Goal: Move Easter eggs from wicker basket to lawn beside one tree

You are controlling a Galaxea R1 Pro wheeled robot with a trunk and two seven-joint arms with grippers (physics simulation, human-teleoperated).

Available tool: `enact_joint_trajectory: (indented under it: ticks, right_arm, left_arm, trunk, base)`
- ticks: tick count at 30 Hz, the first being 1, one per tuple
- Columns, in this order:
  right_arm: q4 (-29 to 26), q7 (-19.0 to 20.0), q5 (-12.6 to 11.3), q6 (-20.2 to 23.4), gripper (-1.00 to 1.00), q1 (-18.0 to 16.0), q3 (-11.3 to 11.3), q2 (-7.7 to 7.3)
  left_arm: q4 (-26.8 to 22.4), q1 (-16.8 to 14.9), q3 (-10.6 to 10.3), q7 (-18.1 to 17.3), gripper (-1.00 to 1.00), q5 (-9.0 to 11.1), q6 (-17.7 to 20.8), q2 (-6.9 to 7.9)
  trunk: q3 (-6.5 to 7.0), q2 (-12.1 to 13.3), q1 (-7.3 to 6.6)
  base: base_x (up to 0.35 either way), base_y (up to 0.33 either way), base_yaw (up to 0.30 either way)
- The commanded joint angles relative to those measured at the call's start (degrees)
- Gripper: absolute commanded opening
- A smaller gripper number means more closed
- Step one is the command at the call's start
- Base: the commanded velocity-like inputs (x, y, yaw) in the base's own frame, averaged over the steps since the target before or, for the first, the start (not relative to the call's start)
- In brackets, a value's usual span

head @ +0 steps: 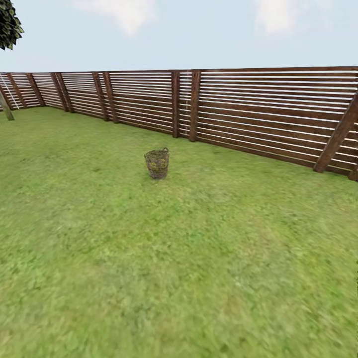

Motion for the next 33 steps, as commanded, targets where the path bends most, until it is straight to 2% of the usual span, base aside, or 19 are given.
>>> enact_joint_trajectory:
  ticks: [1,12,17,24,33]
  right_arm:
    - [0.06,-0.04,0.48,-0.16,1.00,-0.04,0.01,0.01]
    - [0.07,-0.05,0.48,-0.16,1.00,-0.04,0.01,0.04]
    - [0.06,-0.05,0.33,-0.16,1.00,-0.04,0.01,0.07]
    - [0.10,-0.05,0.49,-0.16,1.00,-0.04,0.01,0.20]
    - [0.13,-0.05,0.52,-0.16,1.00,-0.05,0.01,0.19]
  left_arm:
    - [-0.01,0.01,0.25,0.07,1.00,0.02,-0.13,-0.02]
    - [-0.02,0.01,0.25,0.07,1.00,0.02,-0.13,-0.02]
    - [-0.02,0.01,0.25,0.07,1.00,0.02,-0.13,-0.02]
    - [0.02,0.01,0.25,0.07,1.00,0.02,-0.13,-0.02]
    - [0.02,0.01,0.25,0.07,1.00,0.02,-0.13,-0.02]
  trunk:
    - [-0.04,-0.02,0.03]
    - [-0.04,-0.02,0.03]
    - [-0.04,-0.02,0.03]
    - [-0.04,-0.02,0.03]
    - [-0.04,-0.02,0.03]
  base:
    - [0.330,0.080,-0.253]
    - [0.330,0.080,-0.256]
    - [0.330,0.078,-0.046]
    - [0.335,0.015,0.027]
    - [0.339,0.000,0.270]
